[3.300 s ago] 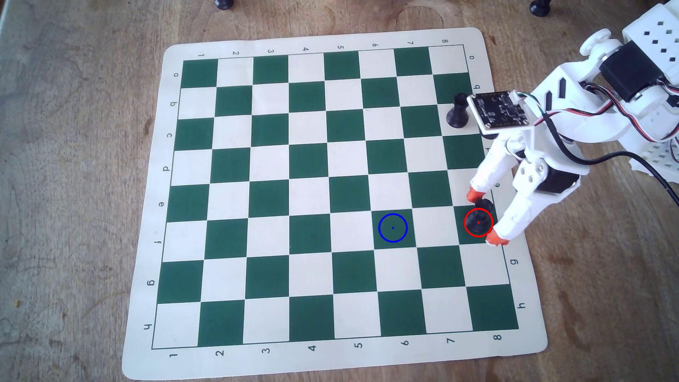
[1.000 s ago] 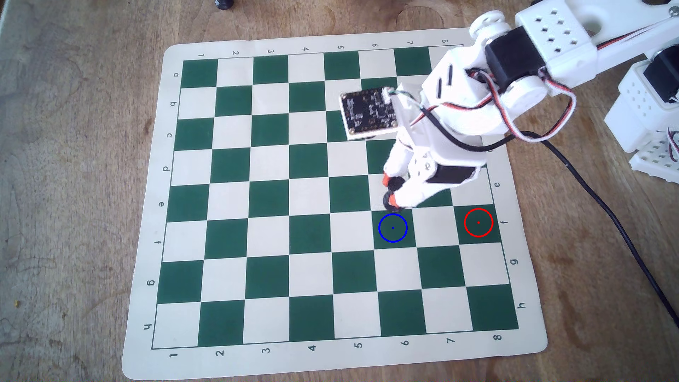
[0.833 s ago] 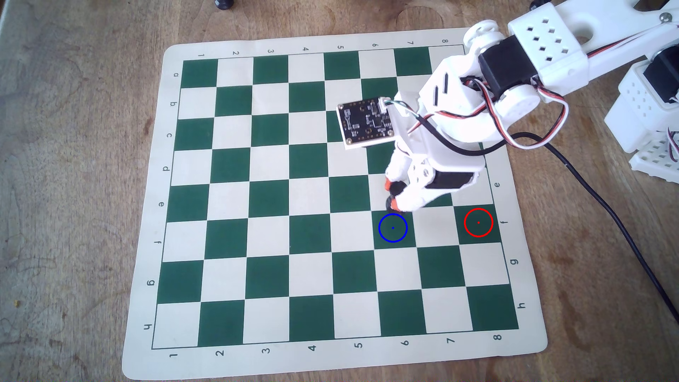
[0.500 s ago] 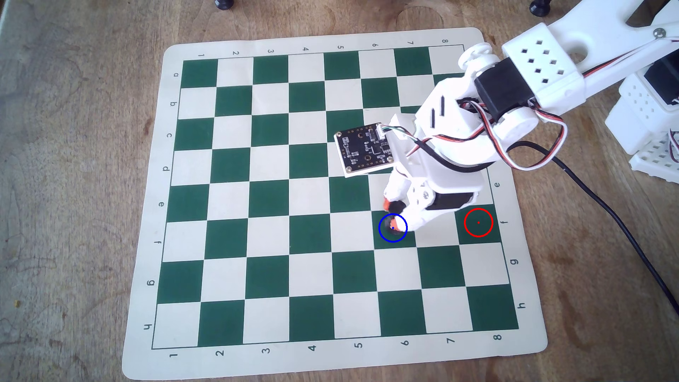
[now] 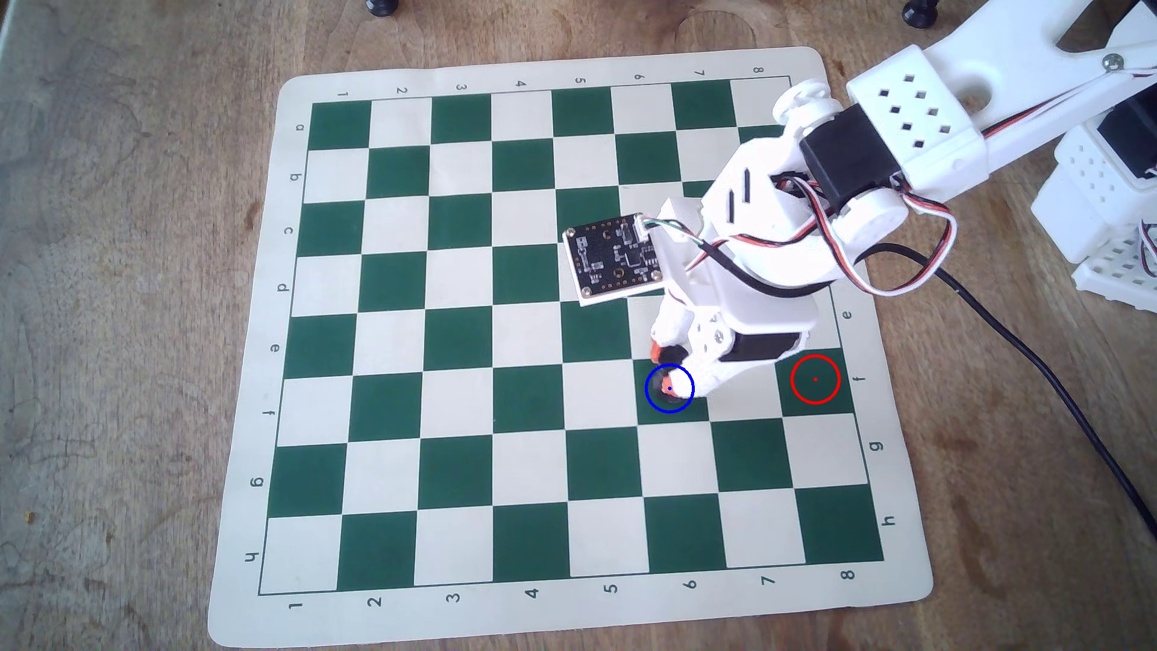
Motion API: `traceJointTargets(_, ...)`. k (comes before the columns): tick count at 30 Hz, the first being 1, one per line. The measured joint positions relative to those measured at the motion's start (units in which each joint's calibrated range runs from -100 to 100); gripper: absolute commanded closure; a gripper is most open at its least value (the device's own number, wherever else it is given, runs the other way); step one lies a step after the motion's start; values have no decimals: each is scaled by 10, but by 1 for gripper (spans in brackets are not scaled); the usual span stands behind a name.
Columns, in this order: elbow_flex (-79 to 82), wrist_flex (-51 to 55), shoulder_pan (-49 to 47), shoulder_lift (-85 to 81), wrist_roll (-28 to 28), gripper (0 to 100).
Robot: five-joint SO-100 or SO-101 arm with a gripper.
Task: Move the chess piece from red to blue
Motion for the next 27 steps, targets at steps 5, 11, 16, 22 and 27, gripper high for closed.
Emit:
traceJointTargets(5,0,-8,0,13,0,97)
traceJointTargets(11,0,-24,0,17,-9,81)
traceJointTargets(16,0,-29,0,17,-20,73)
traceJointTargets(22,0,-50,0,17,-24,72)
traceJointTargets(27,48,-76,10,-21,-30,86)
